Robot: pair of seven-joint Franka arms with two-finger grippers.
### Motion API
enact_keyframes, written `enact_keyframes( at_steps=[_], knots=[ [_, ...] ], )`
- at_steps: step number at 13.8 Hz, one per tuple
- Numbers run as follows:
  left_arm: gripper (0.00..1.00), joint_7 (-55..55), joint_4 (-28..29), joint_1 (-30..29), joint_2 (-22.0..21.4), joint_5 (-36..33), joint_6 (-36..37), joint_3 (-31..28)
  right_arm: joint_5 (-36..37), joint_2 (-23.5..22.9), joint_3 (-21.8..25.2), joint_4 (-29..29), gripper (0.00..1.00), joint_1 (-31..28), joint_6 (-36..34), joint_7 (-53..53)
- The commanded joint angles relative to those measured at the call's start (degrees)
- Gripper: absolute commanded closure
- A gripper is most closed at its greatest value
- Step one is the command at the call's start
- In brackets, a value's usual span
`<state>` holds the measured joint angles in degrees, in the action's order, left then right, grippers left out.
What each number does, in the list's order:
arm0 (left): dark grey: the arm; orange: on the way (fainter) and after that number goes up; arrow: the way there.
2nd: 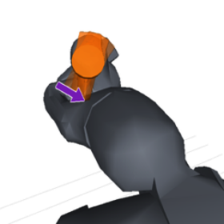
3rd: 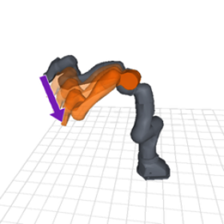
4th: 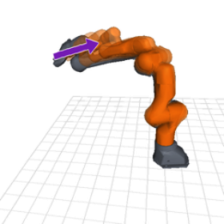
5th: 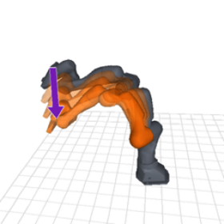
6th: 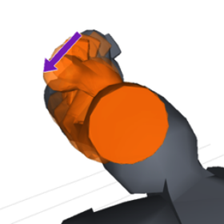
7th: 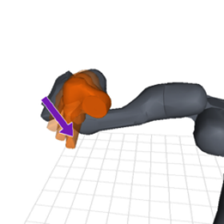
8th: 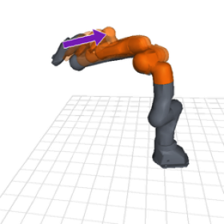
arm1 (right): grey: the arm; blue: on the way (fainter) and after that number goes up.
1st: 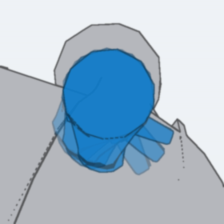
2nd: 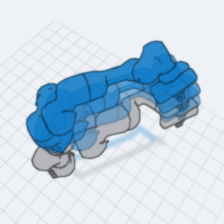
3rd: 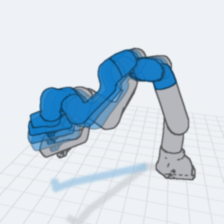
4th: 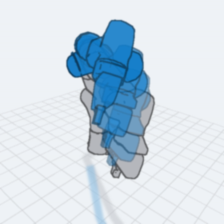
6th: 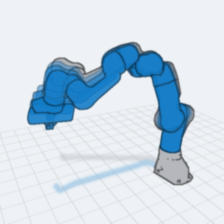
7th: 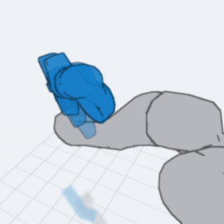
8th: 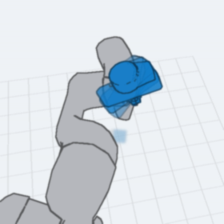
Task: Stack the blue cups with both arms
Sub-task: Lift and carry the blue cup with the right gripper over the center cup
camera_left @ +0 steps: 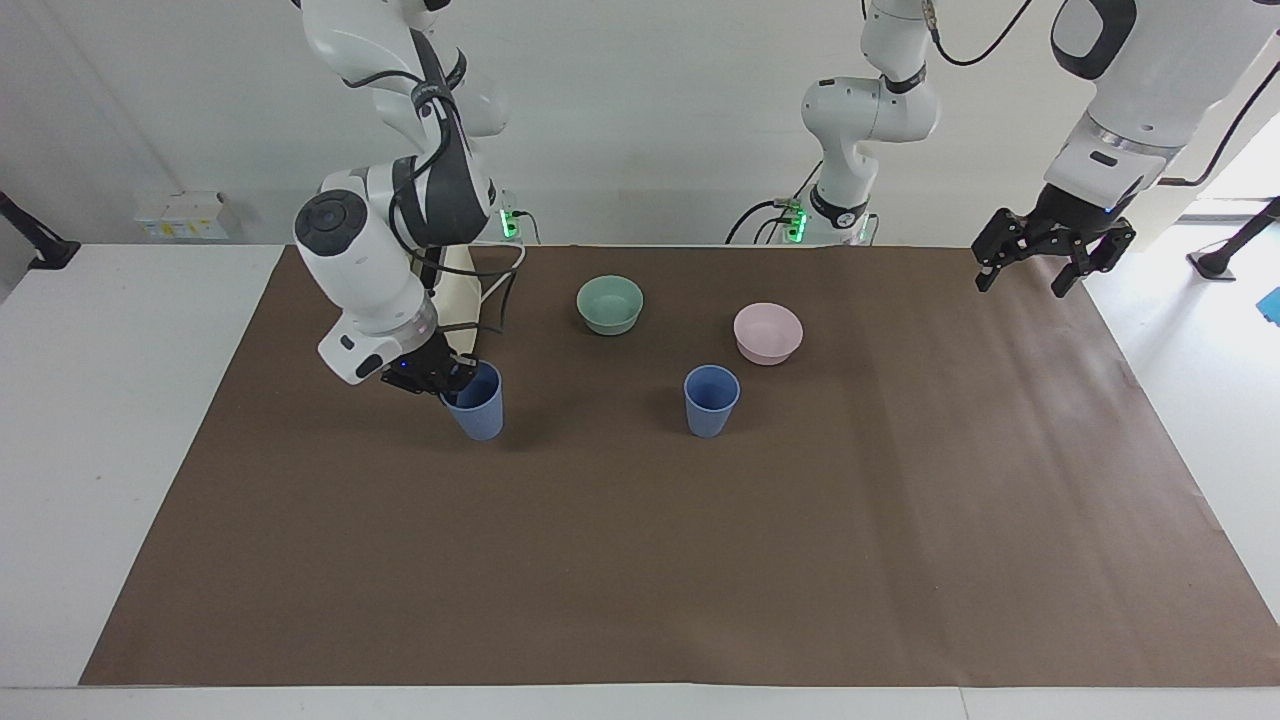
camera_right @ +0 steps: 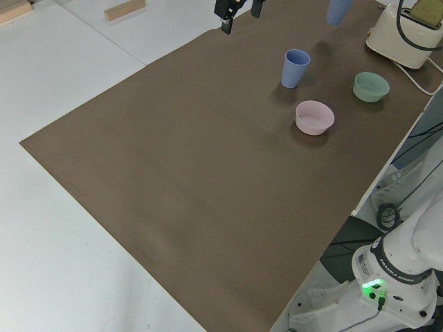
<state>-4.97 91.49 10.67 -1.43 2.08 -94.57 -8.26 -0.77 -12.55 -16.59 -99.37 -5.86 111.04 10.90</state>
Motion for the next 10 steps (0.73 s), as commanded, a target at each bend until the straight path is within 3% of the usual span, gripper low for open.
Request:
enact_keyframes(
  at_steps=[1, 4, 10],
  knots=[
    [0.00, -1.4, -2.1, -1.8, 1.0, -0.6, 2.7, 0.6, -0.3, -0.6, -0.2, 5.2, 1.00, 5.4, -2.2, 8.3],
    [0.00, -3.3, -1.7, -2.1, 0.5, -0.8, 4.0, 0.4, 0.2, -3.1, -0.2, 10.2, 1.00, 11.3, -5.5, 12.3],
    [0.00, -3.6, -1.4, -3.1, 0.4, -0.8, 4.1, 0.3, 0.3, -7.1, -0.3, 18.9, 1.00, 19.0, -4.7, 17.1]
  ],
)
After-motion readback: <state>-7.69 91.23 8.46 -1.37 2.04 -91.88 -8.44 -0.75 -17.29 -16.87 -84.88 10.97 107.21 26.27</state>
